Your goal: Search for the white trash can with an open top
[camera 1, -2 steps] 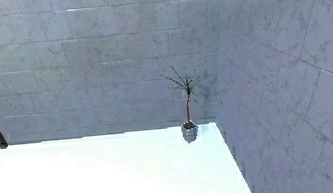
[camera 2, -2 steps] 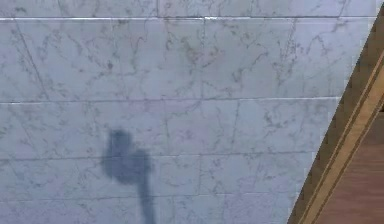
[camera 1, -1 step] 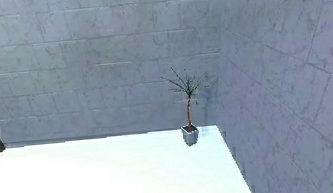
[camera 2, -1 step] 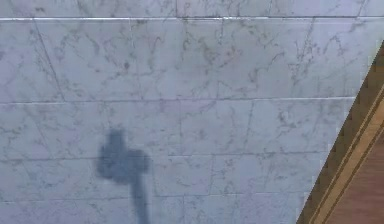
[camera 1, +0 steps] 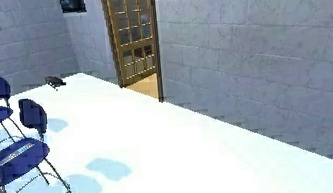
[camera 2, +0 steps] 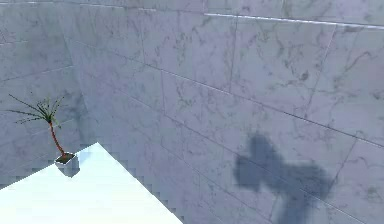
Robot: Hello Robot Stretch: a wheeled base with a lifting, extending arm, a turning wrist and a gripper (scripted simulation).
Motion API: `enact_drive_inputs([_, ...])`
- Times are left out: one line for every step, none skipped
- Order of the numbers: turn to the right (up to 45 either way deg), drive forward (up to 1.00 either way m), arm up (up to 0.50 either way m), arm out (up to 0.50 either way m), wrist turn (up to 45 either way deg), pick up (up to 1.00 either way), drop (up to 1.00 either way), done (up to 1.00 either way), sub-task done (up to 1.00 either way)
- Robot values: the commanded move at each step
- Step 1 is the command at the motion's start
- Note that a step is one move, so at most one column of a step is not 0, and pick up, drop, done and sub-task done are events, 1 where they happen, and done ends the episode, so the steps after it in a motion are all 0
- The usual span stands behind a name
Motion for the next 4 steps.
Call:
enact_drive_inputs([-9.0,0.00,0.00,0.00,0.0,0.00,0.00,0.00,0.00])
enact_drive_inputs([0.0,1.00,0.00,0.00,0.0,0.00,0.00,0.00,0.00])
enact_drive_inputs([0.0,0.50,0.00,0.00,0.0,0.00,0.00,0.00,0.00])
enact_drive_inputs([-15.0,0.00,0.00,0.00,0.0,0.00,0.00,0.00,0.00])
